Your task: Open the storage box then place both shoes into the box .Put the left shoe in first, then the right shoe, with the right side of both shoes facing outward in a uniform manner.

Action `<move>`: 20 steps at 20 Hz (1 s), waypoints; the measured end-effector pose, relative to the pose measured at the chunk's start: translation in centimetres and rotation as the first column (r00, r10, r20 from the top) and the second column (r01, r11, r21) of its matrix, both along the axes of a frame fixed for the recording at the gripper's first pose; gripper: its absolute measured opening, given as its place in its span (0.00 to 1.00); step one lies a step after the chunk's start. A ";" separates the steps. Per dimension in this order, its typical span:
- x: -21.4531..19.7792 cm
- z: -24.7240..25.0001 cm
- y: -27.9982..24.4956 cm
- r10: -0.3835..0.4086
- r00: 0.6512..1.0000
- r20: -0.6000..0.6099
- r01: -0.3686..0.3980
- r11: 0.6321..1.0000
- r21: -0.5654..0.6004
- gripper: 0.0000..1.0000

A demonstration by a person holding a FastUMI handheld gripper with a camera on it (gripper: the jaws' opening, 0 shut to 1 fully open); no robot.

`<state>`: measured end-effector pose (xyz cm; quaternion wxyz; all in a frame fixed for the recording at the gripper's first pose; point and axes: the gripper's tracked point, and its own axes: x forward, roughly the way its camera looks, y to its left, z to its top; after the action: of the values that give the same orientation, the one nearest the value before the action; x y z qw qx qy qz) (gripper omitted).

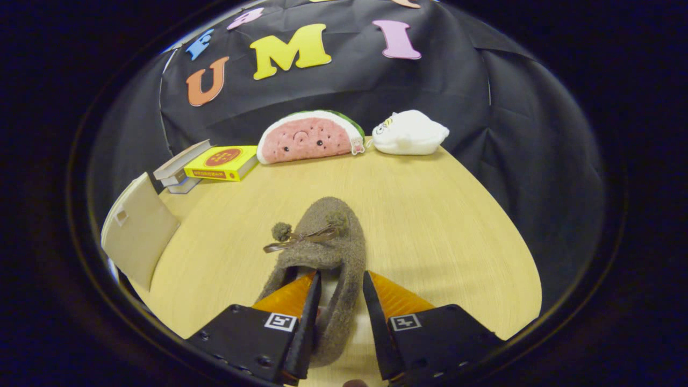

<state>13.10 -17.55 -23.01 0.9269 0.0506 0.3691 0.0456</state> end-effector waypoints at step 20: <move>-2.5 10.0 11.6 -0.165 0.986 0.010 0.150 0.921 0.360 0.00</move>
<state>10.62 -5.99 -13.05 0.9100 0.2471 0.3306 0.0385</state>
